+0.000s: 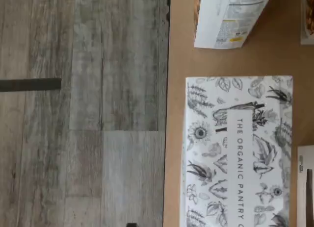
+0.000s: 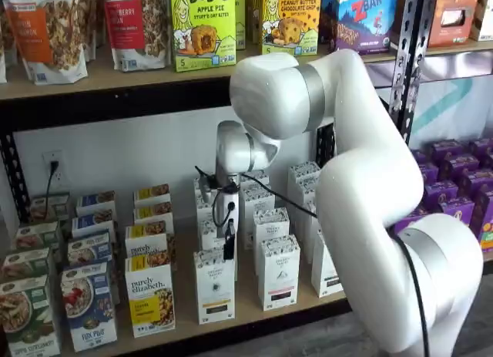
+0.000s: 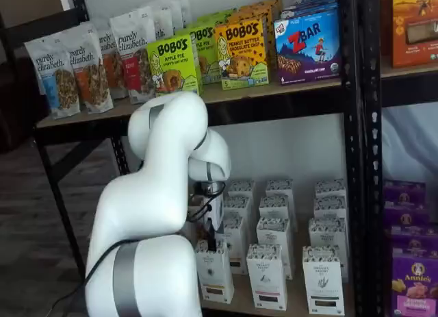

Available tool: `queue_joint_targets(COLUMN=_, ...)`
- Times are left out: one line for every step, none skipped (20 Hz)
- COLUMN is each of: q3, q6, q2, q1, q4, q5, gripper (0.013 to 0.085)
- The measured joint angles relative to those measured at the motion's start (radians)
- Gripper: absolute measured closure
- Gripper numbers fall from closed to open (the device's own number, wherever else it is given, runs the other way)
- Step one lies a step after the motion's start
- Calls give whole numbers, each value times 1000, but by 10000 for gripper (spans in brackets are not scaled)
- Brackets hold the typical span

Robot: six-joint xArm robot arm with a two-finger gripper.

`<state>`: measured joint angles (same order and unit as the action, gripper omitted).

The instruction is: Pick up the white box with a yellow strip in the middle, on the bottom shelf, the fourth box from the left

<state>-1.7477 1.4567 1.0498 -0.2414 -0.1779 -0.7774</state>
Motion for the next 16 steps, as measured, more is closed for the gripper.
queue_joint_targets(q3=-10, q6=-1, q2=8, q1=0, q4=1, q5=-3, gripper=130)
queue_joint_targets(q3=-21, q6=-4, q2=18, q1=0, q4=4, q5=-3, gripper=130)
queue_joint_targets(q3=-31, q6=-8, q2=26, q1=0, q4=9, q5=-5, gripper=130)
queue_joint_targets(q3=-41, q6=-11, q2=34, q1=0, q4=12, q5=-8, gripper=130)
queue_joint_targets(q3=-52, q6=-14, q2=43, q1=0, q4=16, q5=-12, gripper=130)
queue_joint_targets(q3=-62, q6=-16, q2=51, q1=-1, q4=18, q5=-17, gripper=130)
queue_joint_targets(q3=-73, q6=-18, q2=60, q1=-1, q4=19, q5=-21, gripper=130)
queue_joint_targets(q3=-81, q6=-19, q2=66, q1=-2, q4=19, q5=-23, gripper=130)
queue_joint_targets(q3=-88, q6=-19, q2=73, q1=-3, q4=18, q5=-24, gripper=130)
queue_joint_targets(q3=-96, q6=-19, q2=80, q1=-4, q4=16, q5=-25, gripper=130)
queue_joint_targets(q3=-103, q6=-19, q2=86, q1=-6, q4=14, q5=-25, gripper=130)
queue_joint_targets(q3=-109, q6=-19, q2=92, q1=-7, q4=14, q5=-25, gripper=130)
queue_joint_targets(q3=-116, q6=-21, q2=100, q1=-8, q4=15, q5=-24, gripper=130)
queue_joint_targets(q3=-120, q6=-24, q2=106, q1=-9, q4=16, q5=-23, gripper=130)
queue_joint_targets(q3=-125, q6=-27, q2=113, q1=-11, q4=18, q5=-19, gripper=130)
queue_joint_targets(q3=-130, q6=-28, q2=120, q1=-12, q4=20, q5=-17, gripper=130)
